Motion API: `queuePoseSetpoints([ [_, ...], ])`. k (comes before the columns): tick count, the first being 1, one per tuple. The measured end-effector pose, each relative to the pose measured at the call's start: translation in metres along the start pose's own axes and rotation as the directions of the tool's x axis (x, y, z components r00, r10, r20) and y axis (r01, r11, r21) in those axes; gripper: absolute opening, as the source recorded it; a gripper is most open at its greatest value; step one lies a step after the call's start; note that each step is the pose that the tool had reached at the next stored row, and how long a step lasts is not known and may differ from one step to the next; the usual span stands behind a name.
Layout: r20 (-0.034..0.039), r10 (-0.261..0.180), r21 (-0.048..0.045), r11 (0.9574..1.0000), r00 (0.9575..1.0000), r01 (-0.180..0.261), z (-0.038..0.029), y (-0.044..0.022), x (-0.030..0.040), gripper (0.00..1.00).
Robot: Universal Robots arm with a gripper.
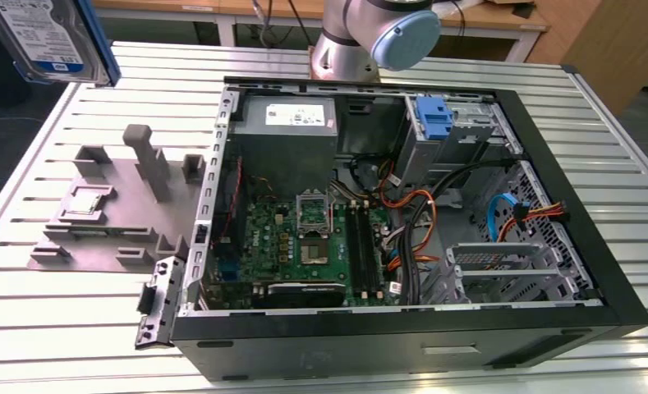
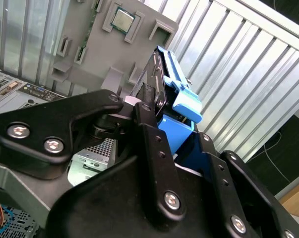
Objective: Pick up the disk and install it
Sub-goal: 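Pick up the disk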
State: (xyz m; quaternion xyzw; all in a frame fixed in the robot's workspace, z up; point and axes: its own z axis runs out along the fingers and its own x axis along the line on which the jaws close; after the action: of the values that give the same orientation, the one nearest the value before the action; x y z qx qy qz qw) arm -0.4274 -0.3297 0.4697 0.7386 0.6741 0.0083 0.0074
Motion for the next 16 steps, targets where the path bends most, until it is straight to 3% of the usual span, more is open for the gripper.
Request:
queuePoseSetpoints([
  [16,0.0001,0.000,0.0002,1.0000,1.0000,0.000,-0.0163,0.0004,0.0000,0.37],
])
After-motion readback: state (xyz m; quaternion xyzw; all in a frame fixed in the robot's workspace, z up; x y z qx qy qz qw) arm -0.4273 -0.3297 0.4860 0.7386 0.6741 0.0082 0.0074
